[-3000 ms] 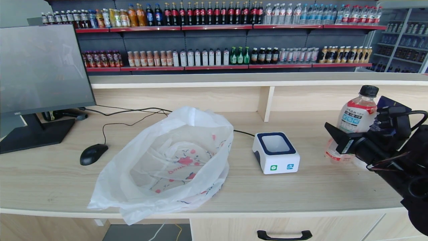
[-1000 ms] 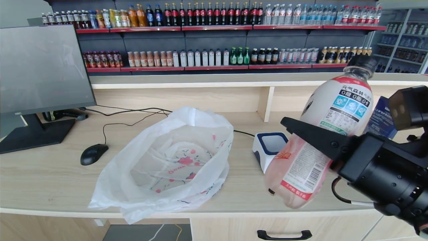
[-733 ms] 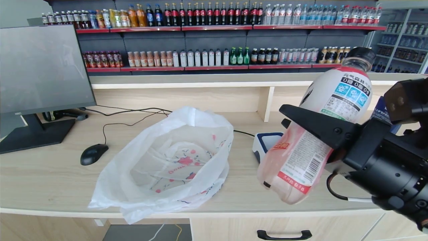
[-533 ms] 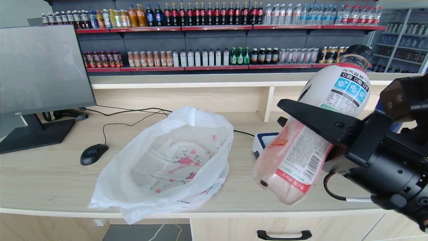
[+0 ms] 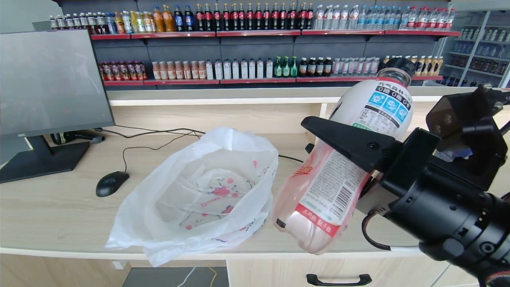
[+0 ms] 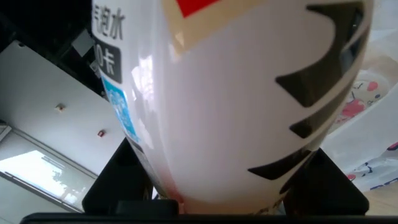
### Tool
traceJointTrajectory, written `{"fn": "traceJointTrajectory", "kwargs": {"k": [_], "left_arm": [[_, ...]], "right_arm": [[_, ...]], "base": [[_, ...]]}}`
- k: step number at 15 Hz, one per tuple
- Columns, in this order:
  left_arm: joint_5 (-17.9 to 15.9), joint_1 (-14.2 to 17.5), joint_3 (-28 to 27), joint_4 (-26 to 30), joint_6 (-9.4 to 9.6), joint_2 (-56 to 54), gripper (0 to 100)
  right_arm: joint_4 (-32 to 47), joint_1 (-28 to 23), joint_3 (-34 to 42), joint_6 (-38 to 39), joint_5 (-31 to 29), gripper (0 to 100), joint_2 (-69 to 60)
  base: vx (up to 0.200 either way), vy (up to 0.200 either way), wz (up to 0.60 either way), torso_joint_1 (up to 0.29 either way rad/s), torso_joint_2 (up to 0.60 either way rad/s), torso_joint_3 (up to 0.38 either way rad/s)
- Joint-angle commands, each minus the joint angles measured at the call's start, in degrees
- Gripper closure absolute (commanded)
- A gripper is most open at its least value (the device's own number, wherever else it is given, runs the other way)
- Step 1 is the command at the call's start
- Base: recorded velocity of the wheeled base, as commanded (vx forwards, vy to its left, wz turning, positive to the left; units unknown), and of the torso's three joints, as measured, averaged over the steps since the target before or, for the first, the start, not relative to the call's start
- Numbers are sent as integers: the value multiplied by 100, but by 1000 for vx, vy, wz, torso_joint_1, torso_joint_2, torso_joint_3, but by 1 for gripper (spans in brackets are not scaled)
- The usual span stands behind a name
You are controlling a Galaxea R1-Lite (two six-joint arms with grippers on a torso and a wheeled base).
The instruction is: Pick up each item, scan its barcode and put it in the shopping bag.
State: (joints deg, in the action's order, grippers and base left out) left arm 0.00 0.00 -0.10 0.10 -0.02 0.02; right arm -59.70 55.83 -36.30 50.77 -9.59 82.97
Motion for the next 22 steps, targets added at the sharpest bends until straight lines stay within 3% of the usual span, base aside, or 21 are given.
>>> {"fn": "traceJointTrajectory", "kwargs": {"k": [1, 22], "left_arm": [[0, 0, 1, -1, -6, -2, 0], [0, 0, 1, -1, -6, -2, 0]], "right_arm": [[2, 50, -105, -6, -16, 100, 167], [-33, 165, 159, -481, -166, 100, 167]], "base": [[0, 0, 0, 0, 0, 0], [0, 0, 0, 0, 0, 0]]}}
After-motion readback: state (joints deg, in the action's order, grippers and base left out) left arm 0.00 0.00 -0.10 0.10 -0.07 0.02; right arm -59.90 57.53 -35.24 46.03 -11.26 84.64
